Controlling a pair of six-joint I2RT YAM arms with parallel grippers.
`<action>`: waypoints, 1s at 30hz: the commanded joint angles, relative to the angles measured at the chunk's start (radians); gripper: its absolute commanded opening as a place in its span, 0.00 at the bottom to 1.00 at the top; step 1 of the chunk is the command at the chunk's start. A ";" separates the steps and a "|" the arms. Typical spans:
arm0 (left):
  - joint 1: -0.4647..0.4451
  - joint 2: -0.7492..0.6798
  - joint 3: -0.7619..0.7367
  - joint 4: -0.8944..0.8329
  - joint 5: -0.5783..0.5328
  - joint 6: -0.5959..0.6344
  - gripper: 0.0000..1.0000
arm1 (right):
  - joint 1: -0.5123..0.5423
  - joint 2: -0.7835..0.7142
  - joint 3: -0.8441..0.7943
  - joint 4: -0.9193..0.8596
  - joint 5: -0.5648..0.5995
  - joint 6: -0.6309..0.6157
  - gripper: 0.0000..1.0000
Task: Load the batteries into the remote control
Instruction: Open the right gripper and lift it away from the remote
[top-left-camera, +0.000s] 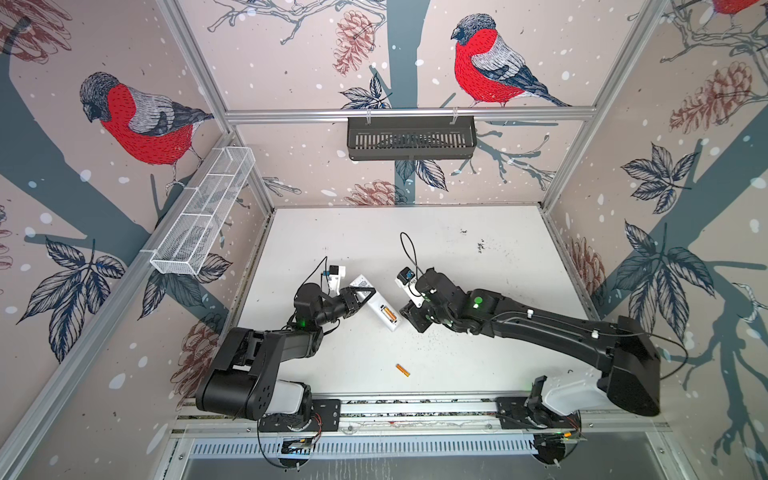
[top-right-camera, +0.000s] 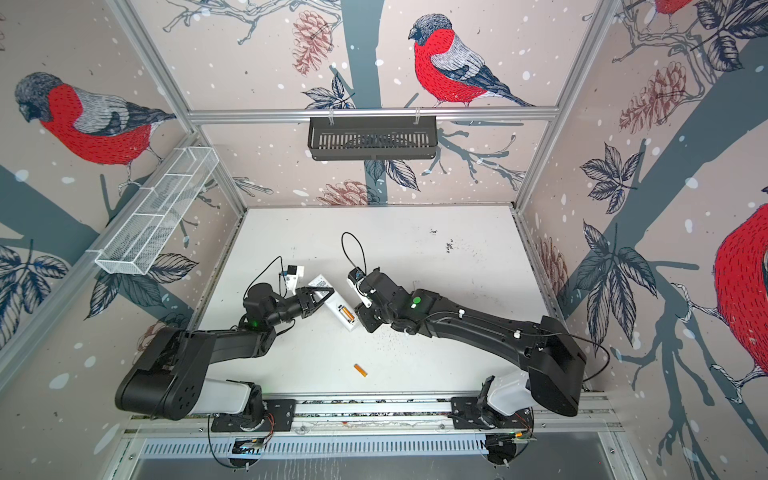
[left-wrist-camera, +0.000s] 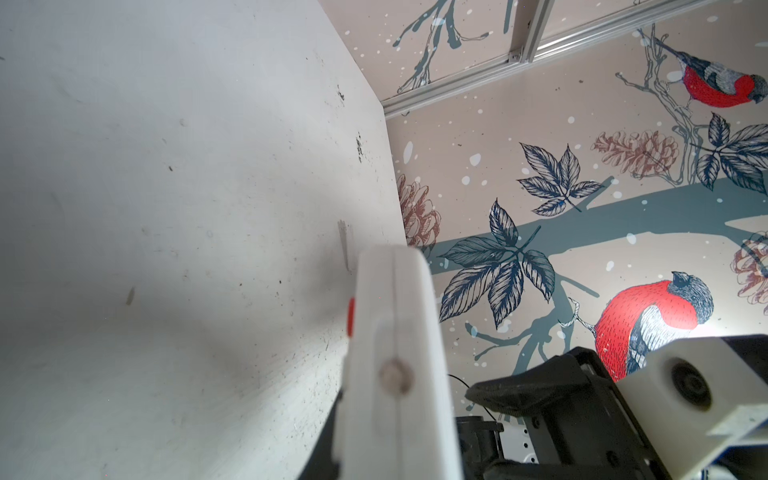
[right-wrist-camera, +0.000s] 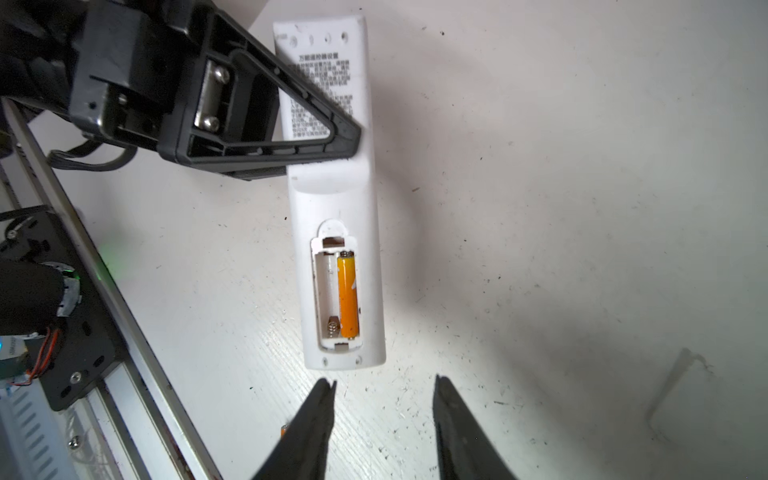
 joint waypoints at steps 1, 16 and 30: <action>-0.026 -0.017 0.015 0.058 0.037 0.054 0.00 | -0.021 -0.024 -0.029 0.039 -0.096 -0.005 0.52; -0.119 -0.064 0.031 0.082 0.070 0.093 0.00 | -0.031 0.015 -0.066 0.081 -0.155 0.000 0.55; -0.119 -0.060 0.035 0.069 0.069 0.091 0.00 | -0.068 0.016 -0.092 0.064 -0.098 -0.007 0.55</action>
